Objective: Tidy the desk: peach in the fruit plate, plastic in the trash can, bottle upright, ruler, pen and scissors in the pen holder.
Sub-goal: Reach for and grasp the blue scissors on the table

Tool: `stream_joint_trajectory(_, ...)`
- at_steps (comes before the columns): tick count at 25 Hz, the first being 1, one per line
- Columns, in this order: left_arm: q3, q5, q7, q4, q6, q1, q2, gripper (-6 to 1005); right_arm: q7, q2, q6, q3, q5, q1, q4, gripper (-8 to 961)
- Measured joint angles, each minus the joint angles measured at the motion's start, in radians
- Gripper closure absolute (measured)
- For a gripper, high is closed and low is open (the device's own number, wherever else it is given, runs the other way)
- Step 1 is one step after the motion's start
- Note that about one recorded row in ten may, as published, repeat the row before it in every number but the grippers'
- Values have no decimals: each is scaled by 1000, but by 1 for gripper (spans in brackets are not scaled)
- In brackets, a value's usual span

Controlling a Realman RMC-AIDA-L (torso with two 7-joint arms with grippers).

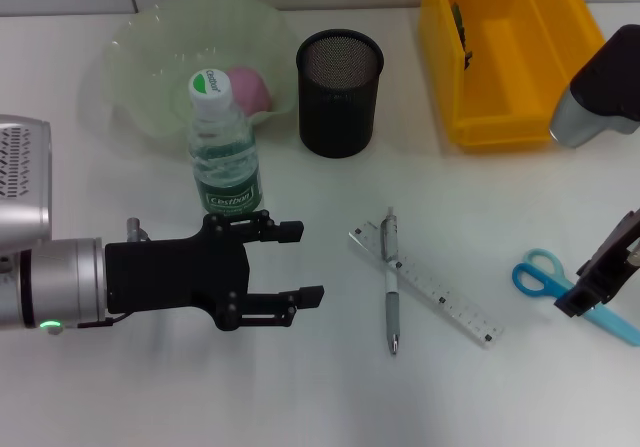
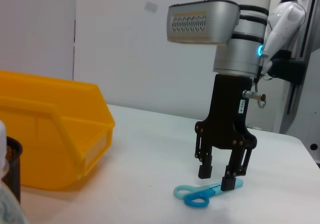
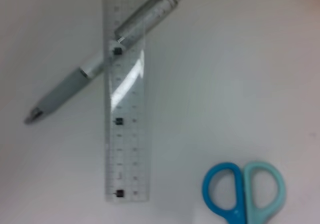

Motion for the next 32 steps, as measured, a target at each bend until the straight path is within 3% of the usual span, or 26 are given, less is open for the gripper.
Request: stream_joint_trajectory(32, 0, 0, -5, -12, -6, 1, -2, 224, -52, 3, 64, -25, -10, -29, 23, 566)
